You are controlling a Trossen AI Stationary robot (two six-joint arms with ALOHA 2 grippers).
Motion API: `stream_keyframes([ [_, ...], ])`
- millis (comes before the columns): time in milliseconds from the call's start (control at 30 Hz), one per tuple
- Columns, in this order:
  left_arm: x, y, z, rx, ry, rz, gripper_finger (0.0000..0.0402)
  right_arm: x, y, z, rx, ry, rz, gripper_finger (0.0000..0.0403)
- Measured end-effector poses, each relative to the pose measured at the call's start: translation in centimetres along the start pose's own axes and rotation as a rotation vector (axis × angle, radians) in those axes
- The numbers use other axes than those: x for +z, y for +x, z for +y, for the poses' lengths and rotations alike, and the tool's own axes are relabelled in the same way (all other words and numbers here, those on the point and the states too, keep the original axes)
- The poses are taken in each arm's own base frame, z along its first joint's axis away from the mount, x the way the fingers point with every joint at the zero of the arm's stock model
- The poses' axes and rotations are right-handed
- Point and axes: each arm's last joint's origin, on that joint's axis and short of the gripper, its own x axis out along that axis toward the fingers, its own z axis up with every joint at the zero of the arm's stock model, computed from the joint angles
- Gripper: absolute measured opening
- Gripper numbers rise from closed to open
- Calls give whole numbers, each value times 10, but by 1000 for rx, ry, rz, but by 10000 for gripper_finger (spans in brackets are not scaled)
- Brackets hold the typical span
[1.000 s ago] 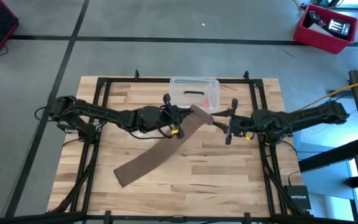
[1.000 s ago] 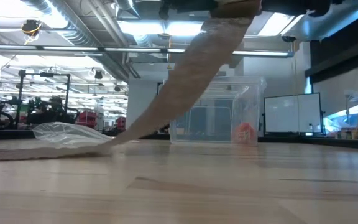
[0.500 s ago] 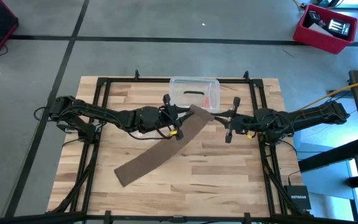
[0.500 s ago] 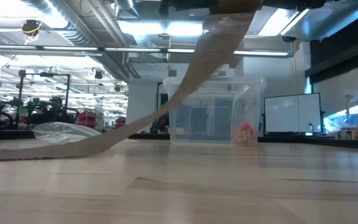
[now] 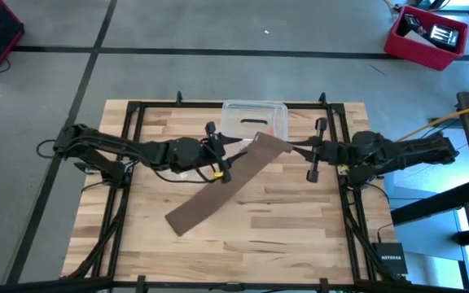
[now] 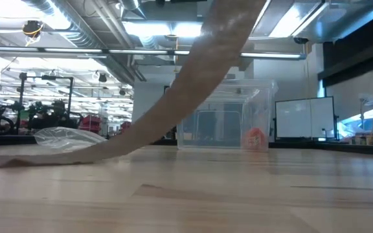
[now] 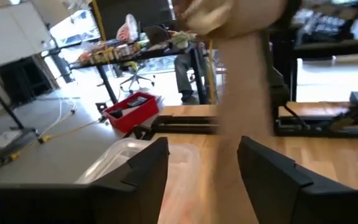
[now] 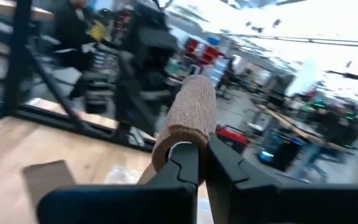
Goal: Roll bandage
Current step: Roll the brown bandage
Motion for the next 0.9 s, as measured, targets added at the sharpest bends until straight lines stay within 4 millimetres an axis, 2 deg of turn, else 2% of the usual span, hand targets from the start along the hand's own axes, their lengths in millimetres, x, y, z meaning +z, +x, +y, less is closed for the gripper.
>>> stream_keyframes([
  [100, 6, -6, -6, -17, 12, -5, 176, 16, -3, -7, 56, 1, 19, 12],
  [233, 30, -17, -14, -50, 43, -50, 172, 39, -13, -16, 156, 34, 21, 12],
  [333, 42, -18, -20, -47, 67, -103, 172, 45, -16, -16, 269, 96, 0, 12],
  [433, 47, -17, -27, -49, 103, -142, 172, 45, -17, -12, 391, 123, -13, 12],
  [533, 48, -19, -34, -91, 120, -163, 172, 45, -18, -12, 416, 128, -21, 12],
  [667, 49, -19, -41, -188, 111, -212, 172, 42, -5, -7, 405, 124, 9, 12],
  [900, 52, -23, -45, -185, 156, -246, 171, 29, 20, 5, 424, 125, 102, 12],
])
